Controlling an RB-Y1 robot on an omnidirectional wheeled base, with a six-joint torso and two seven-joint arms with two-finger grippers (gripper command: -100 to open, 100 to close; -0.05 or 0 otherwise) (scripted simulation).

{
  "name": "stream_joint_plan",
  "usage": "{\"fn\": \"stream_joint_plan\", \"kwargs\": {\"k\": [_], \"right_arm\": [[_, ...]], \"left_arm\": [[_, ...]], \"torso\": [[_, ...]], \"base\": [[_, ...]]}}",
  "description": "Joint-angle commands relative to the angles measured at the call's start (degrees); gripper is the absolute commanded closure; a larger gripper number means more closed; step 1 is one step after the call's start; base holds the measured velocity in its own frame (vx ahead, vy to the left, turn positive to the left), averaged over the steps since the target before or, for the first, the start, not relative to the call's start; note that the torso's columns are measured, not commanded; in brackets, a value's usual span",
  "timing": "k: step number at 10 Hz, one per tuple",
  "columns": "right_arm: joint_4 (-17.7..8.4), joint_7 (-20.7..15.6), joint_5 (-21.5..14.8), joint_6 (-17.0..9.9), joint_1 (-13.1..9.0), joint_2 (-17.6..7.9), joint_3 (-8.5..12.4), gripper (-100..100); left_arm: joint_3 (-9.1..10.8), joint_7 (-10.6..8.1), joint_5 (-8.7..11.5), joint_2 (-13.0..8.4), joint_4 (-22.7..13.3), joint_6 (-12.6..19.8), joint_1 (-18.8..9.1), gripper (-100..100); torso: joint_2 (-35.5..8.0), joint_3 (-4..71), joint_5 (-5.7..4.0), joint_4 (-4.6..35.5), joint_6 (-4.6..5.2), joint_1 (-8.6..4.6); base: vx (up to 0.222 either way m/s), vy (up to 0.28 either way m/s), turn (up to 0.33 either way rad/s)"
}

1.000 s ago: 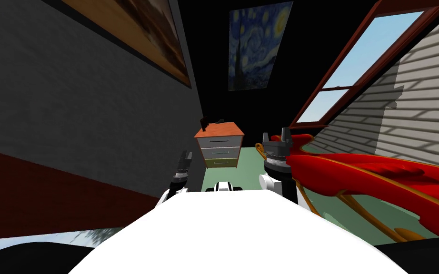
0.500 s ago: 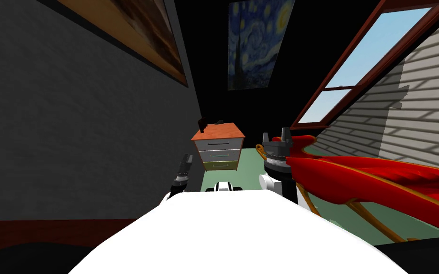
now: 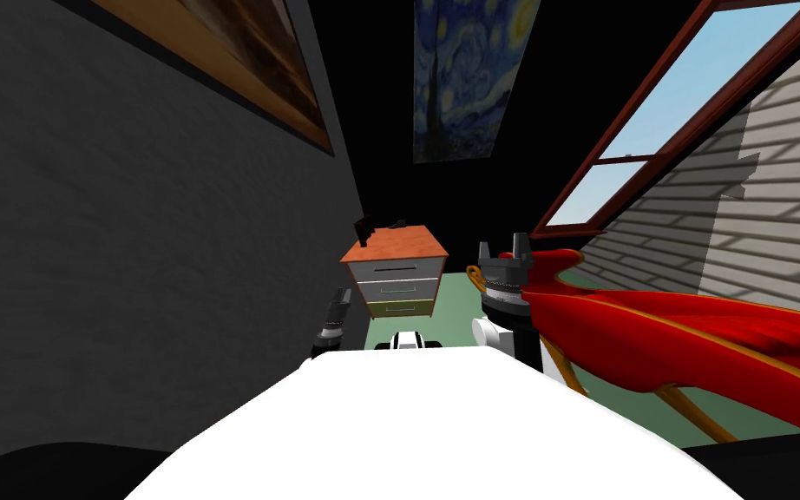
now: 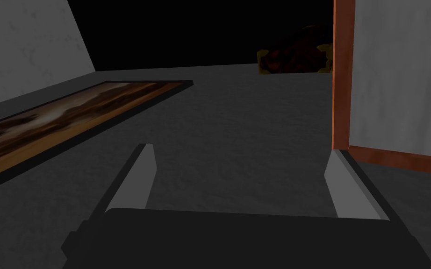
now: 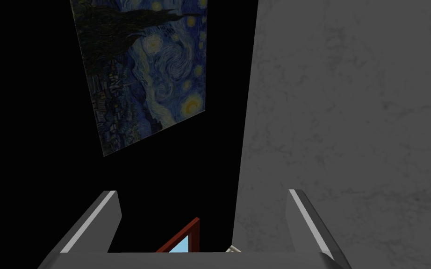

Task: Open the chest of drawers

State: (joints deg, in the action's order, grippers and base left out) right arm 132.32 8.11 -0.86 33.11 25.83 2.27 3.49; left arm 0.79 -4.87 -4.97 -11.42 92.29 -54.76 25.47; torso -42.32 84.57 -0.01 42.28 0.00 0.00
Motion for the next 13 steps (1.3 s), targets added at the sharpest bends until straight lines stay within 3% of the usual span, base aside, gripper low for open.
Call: {"fn": "stream_joint_plan", "kwargs": {"k": [1, 2, 8, 10, 13], "right_arm": [[0.0, 0.0, 0.0, 0.0, 0.0, 0.0, 0.0, 0], [0.0, 0.0, 0.0, 0.0, 0.0, 0.0, 0.0, 0], [0.0, 0.0, 0.0, 0.0, 0.01, 0.0, 0.0, 0], [0.0, 0.0, 0.0, 0.0, 0.0, 0.0, 0.0, 0], [0.0, 0.0, 0.0, 0.0, -0.01, 0.0, 0.0, 0]], "left_arm": [[0.26, 0.18, -0.21, 0.05, -4.25, -3.85, -0.04, -100], [0.26, 0.18, -0.21, 0.05, -5.03, -4.01, -0.04, -100], [0.78, 0.81, -0.79, 1.19, -16.81, -13.49, -0.37, -100], [0.85, 0.9, -0.88, 1.64, -18.65, -14.86, -0.42, -100], [1.06, 1.14, -1.11, 3.85, -23.26, -18.52, -0.54, -100]], "torso": [[-0.02, -0.03, 0.02, 0.02, 0.0, 0.03], [0.02, -0.01, 0.02, 0.01, 0.0, 0.05], [0.12, 0.06, 0.01, -0.02, 0.0, 0.03], [-0.07, -0.06, 0.01, 0.03, 0.01, 0.01], [0.0, -0.03, 0.01, 0.02, 0.01, -0.01]], "base": [[0.139, -0.013, -0.032], [0.104, -0.01, -0.009], [0.162, -0.021, -0.026], [0.126, -0.015, -0.014], [0.099, -0.017, -0.019]]}}
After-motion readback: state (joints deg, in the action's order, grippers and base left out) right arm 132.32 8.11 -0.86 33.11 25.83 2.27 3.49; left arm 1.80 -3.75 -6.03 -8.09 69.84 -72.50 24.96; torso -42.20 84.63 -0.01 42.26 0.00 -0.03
